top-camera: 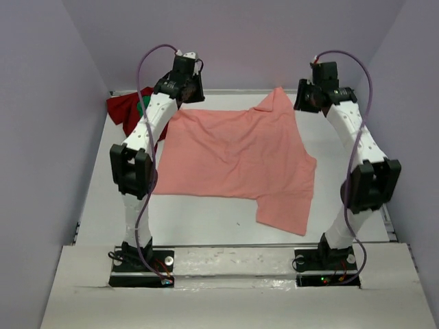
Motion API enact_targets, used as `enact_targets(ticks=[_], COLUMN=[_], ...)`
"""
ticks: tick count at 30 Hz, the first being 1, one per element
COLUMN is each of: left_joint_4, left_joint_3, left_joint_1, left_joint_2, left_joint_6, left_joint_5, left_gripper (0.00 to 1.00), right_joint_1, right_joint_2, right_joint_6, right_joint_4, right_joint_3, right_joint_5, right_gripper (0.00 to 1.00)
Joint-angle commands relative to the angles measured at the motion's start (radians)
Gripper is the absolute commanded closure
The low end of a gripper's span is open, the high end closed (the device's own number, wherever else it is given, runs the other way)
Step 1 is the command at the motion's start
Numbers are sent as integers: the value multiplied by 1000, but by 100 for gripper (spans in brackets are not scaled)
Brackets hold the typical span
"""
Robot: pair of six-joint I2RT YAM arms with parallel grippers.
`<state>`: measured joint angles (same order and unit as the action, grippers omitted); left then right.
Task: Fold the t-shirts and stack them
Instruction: Flatten the tshirt out
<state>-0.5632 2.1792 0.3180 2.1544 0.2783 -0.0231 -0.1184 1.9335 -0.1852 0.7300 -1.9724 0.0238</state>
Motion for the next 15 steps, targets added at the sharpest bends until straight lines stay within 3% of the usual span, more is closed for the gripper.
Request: enact_targets(ticks=[1,4,6,9,11,15], left_joint_4=[-49,-58,-87,-81,-13,45], left_joint_3=[-227,-386,-464,-612,-761,-909], left_joint_1=[6,-6,-19,-28,-33,-48], left_joint_2=[-221,-295,-317,-385,-422,-461], left_joint_6=[-2,33,61,130,162,196], left_joint_5=[181,449,498,497,459,366], left_gripper=[64,64,65,66,65,65], right_joint_1=[-32,-41,-52,-101,-145,-208], right_joint_2=[-286,-434,-510,-718,-769,-852], right_joint_6=[-129,-195,-279,-351,-391,-512], right_joint_4=[-37,-8,14,31,83,213], right_joint_3=[380,563,651,849,898,995], right_joint_5=[137,172,192,223,234,283], right_gripper=[54,51,54,56,55,55])
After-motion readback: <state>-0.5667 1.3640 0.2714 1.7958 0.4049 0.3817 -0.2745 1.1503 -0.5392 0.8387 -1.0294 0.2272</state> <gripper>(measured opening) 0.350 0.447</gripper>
